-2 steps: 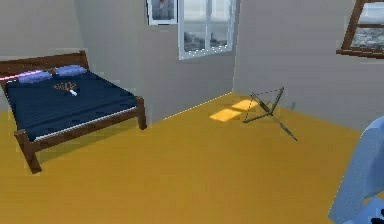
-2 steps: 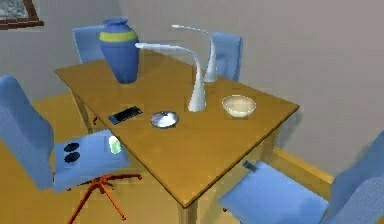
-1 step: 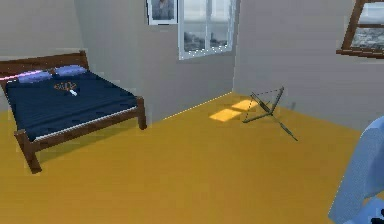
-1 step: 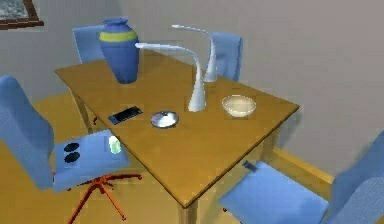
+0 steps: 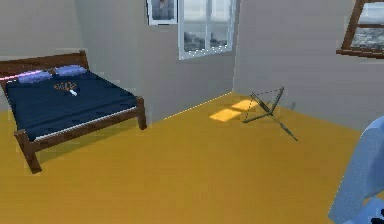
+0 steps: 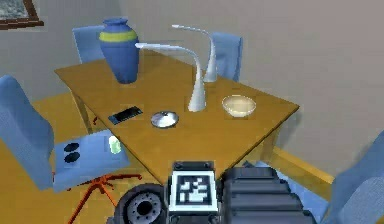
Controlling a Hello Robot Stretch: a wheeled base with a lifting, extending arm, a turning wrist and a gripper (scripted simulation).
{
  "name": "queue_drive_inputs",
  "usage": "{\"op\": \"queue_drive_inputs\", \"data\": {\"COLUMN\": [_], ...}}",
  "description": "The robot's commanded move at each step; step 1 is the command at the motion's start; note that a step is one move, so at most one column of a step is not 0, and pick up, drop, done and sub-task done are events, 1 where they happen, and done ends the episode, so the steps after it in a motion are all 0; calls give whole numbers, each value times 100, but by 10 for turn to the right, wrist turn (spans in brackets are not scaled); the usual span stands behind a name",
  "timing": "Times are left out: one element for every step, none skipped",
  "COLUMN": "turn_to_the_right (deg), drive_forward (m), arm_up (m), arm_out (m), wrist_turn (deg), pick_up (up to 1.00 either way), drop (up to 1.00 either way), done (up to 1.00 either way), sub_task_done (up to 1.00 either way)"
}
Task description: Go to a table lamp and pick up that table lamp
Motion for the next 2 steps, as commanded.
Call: {"op": "queue_drive_inputs", "data": {"turn_to_the_right": [0, 0], "drive_forward": [0, 0], "arm_up": [0, 0], "arm_out": [50, 0], "wrist_turn": [0, 450], "pick_up": [0, 0], "drop": [0, 0], "done": [0, 0], "sub_task_done": [0, 0]}}
